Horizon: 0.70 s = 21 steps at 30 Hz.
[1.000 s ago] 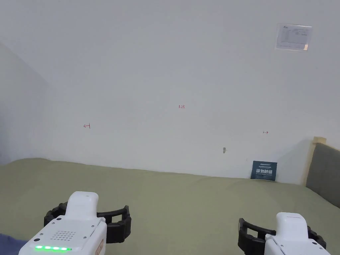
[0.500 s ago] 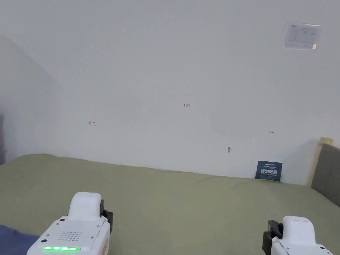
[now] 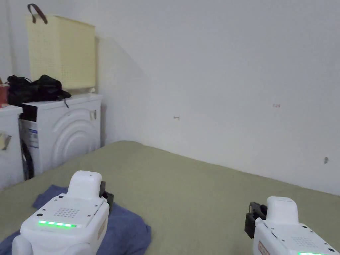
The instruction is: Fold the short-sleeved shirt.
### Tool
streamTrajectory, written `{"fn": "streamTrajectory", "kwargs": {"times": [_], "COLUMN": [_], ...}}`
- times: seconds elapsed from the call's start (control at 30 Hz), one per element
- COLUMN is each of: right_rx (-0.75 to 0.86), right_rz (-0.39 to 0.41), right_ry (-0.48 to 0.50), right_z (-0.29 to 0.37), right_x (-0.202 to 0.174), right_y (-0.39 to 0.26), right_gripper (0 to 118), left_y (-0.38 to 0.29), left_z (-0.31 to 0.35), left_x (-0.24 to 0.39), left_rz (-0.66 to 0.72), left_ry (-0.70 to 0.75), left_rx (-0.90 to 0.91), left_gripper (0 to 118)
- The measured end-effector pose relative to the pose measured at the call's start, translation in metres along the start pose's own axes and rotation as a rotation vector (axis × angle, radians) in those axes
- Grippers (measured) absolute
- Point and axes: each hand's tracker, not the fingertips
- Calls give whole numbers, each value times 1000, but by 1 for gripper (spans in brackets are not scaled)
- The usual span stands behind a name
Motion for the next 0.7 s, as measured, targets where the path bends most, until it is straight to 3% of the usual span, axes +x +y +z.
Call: {"fn": "streamTrajectory", "kwargs": {"times": [0.13,0.33,0.53,0.7], "right_rx": [6,-22,-47,-33], "right_rz": [-10,4,21,-1], "right_ry": [126,187,166,143], "right_z": [-22,-42,-76,-107], "right_x": [-50,-83,-98,-100], "right_y": [2,-11,-23,-22], "right_gripper": [0,0,0,0], "left_y": [-5,-18,9,27], "left_z": [14,1,-109,-240], "left_x": [-53,-90,-89,-76], "left_rz": [25,36,-41,-62], "left_ry": [103,142,43,-123], "left_rx": [-26,-105,-324,-745], "left_gripper": [0,0,0,0]}}
